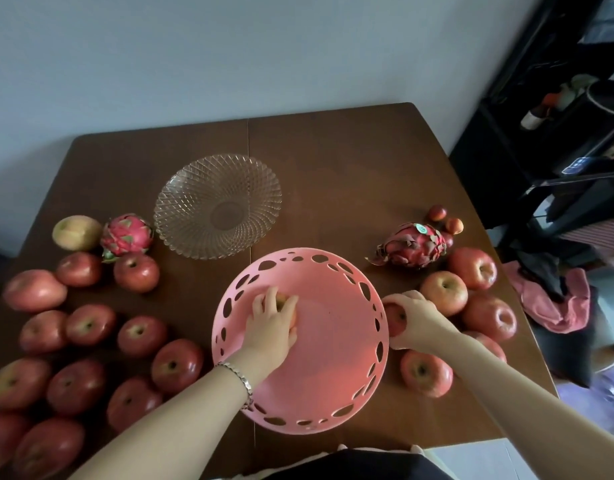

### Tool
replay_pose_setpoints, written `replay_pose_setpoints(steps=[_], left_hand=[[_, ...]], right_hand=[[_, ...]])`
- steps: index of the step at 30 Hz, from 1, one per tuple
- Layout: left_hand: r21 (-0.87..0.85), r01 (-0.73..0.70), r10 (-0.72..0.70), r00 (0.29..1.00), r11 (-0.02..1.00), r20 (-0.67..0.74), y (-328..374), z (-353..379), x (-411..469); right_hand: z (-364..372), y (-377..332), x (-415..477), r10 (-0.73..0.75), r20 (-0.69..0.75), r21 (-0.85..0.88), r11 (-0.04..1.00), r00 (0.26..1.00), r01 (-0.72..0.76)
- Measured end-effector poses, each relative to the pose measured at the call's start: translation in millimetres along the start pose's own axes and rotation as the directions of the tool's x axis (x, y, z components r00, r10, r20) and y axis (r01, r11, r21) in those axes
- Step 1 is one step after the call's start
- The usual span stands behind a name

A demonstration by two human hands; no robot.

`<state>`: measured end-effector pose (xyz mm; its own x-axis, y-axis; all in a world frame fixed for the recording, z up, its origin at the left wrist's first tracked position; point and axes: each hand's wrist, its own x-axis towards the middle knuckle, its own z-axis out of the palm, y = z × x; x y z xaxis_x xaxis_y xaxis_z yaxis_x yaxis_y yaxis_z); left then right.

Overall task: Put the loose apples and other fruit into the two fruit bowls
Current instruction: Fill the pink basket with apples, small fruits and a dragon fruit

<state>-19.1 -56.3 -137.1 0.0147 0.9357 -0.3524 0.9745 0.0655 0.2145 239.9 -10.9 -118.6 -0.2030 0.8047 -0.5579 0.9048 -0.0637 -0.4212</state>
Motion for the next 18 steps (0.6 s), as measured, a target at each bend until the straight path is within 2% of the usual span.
replay_pose_setpoints(steps=[2, 4, 5, 6, 8, 10, 12, 14, 16, 18], left_hand=[[0.000, -0.002, 0.002, 1.000, 1.000, 0.009, -1, 0, -1], [-0.007, 0.004, -0.004, 1.000, 1.000, -0.006, -2, 0, -2], [-0.007, 0.009, -0.010, 1.000, 1.000, -0.024, -2, 1, -3], [-0.001, 0.012, -0.012, 0.999, 1.000, -0.043, -2, 2, -4], [0.018, 0.011, -0.009, 0.998, 1.000, -0.058, -1, 3, -4], [0.006, 0.015, -0.015, 0.999, 1.000, -0.043, 0, 3, -3], [0.009, 0.022, -0.022, 1.000, 1.000, -0.015, 0, 2, -2], [-0.001, 0.036, -0.036, 0.999, 0.999, 0.012, -2, 2, -2], [-0.017, 0.043, -0.042, 0.999, 0.999, 0.023, -3, 4, -2], [-0.007, 0.045, -0.045, 0.999, 0.999, 0.029, -4, 4, -1]], right_hand=[[-8, -5, -6, -0.034, -0.217, 0.065, 0.997, 0.976, 0.049], [-22, -21, -17, -0.054, -0.501, 0.138, 0.980, 0.864, 0.142], [-29, -32, -21, -0.072, -0.596, 0.156, 0.967, 0.800, 0.204], [-35, -44, -24, -0.112, -0.634, 0.153, 0.952, 0.766, 0.266], [-39, -69, -23, -0.252, -0.553, 0.128, 0.916, 0.794, 0.380], [-27, -91, -16, -0.377, -0.347, 0.071, 0.902, 0.859, 0.425], [-6, -106, -4, -0.405, -0.132, -0.087, 0.914, 0.905, 0.397], [14, -113, 12, -0.393, 0.009, -0.282, 0.881, 0.920, 0.379], [25, -113, 26, -0.381, 0.047, -0.356, 0.857, 0.923, 0.372], [32, -109, 36, -0.373, 0.023, -0.308, 0.880, 0.927, 0.362]])
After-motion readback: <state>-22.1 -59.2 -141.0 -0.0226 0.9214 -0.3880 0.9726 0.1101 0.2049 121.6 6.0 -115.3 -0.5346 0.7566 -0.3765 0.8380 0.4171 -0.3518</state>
